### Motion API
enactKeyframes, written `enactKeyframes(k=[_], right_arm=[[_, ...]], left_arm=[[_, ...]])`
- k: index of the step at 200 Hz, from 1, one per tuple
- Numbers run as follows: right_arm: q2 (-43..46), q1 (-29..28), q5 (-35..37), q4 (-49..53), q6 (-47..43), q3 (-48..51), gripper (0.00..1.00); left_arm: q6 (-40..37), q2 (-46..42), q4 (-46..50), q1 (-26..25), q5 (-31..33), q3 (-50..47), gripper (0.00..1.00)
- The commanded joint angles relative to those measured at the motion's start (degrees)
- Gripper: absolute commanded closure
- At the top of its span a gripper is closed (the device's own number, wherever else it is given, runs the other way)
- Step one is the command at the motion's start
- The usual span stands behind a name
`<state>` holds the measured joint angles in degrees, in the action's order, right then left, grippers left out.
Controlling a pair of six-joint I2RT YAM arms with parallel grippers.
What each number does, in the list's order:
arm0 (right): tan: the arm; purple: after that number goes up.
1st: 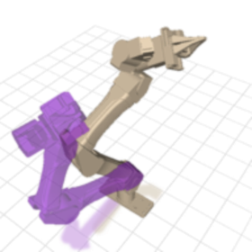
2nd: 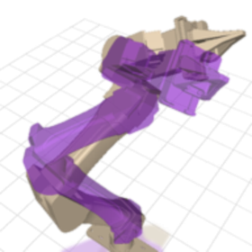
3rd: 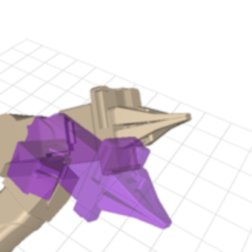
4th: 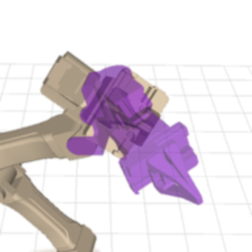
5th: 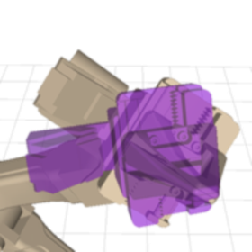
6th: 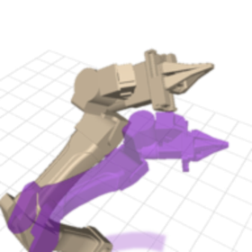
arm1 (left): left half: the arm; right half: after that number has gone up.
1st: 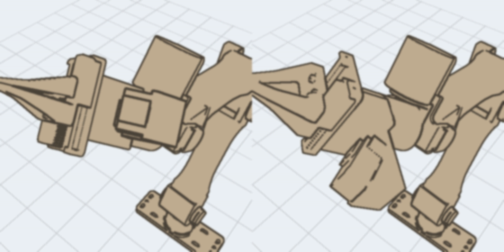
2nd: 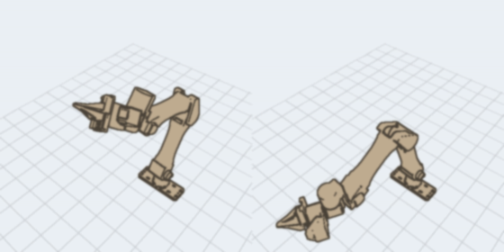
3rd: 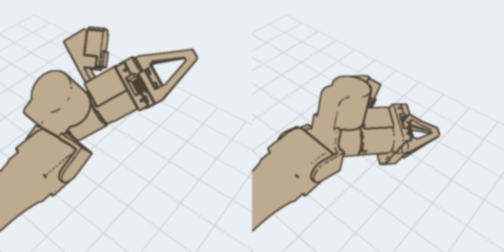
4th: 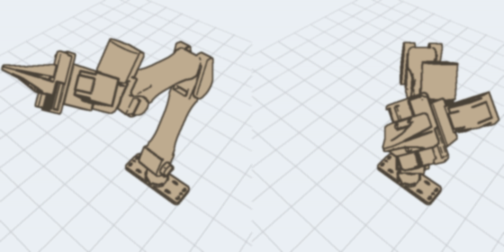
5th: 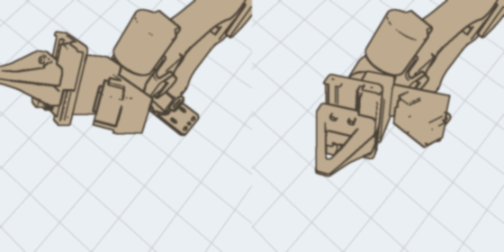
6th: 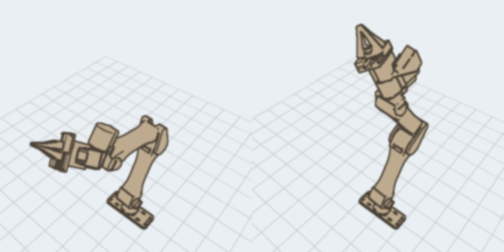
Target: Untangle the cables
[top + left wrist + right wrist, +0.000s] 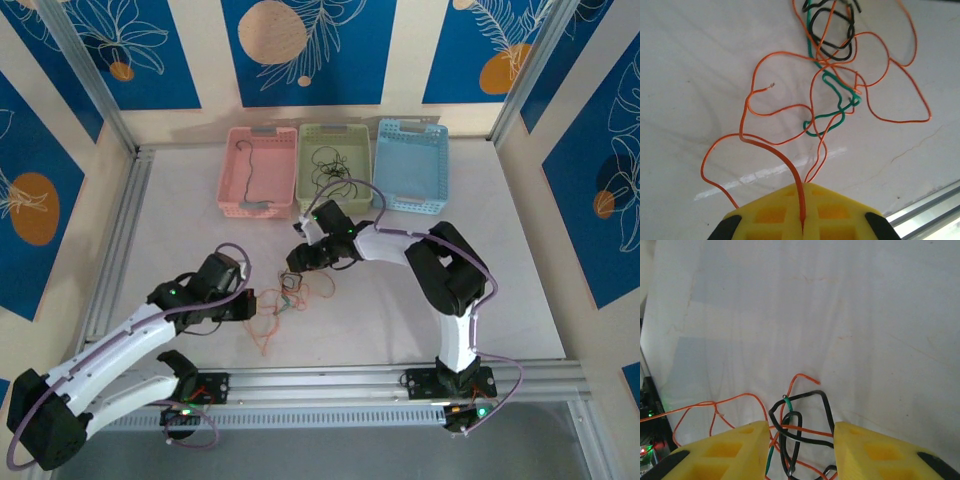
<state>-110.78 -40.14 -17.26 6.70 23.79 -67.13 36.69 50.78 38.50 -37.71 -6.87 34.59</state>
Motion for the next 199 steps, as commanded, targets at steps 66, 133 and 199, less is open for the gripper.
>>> enactKeyframes(k=[66,133,199], right_arm=[[-3.79,-1.04,1.64,5.49,-0.90,-4.83,0.65],[-5.16,-1.13,1.07,7.20,-0.20,-5.89,0.66],[-5.72,-1.08,0.69,7.63,-0.19,-6.45,0.82]], left_arm=[[1.05,1.22,-2.82,-1.22,1.44,-1.53,1.00],[0.63,1.24,-2.47,-1.29,1.84,-1.33,1.00],[0.49,1.22,-2.37,-1.28,1.86,-1.36,1.00]])
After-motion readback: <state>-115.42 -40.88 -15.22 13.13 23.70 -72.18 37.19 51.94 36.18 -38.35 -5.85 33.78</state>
